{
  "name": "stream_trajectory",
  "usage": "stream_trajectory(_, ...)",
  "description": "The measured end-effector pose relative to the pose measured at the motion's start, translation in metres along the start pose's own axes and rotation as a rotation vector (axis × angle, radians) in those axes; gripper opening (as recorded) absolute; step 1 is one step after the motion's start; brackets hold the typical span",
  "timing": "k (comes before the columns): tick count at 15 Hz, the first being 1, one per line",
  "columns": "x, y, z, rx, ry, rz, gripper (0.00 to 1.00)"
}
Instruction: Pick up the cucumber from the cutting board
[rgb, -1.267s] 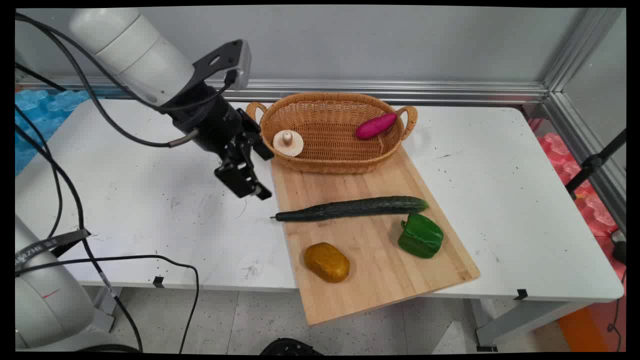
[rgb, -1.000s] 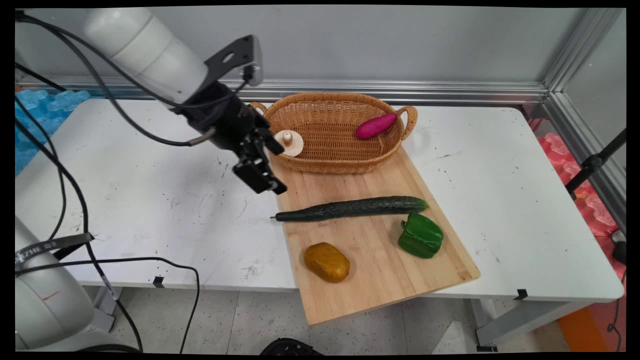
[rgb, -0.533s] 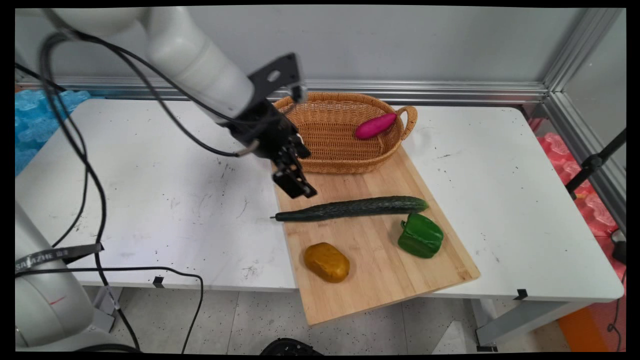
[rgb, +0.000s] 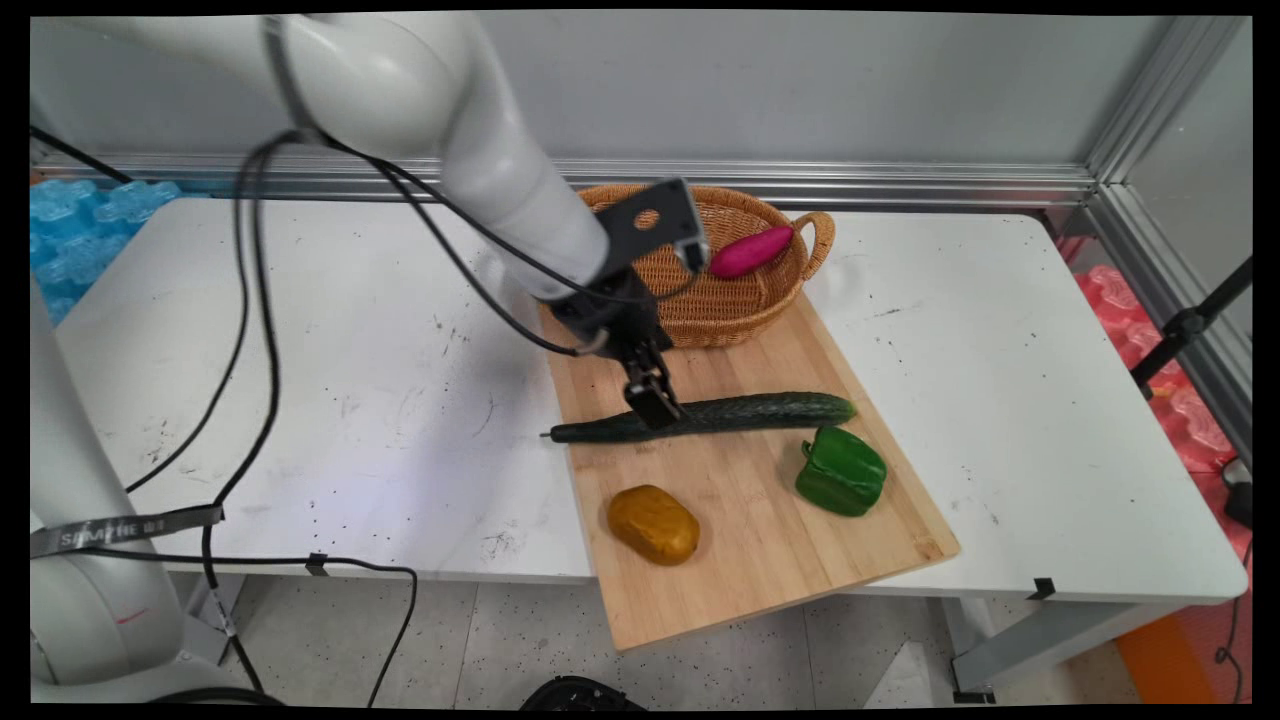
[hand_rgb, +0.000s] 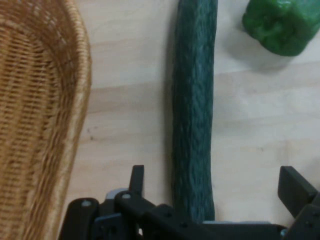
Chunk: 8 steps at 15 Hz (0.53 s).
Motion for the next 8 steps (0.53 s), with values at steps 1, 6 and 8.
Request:
stream_trajectory(1, 0.005, 0.001, 0.009, 0.001, -0.009, -0.002, 1.0)
stream_trajectory(6, 0.026, 0.003, 0.047, 0.005, -0.054, -0.016, 1.0)
stream_trajectory(8, 0.031, 0.003, 0.057, 0.004, -0.068, -0.022, 1.0)
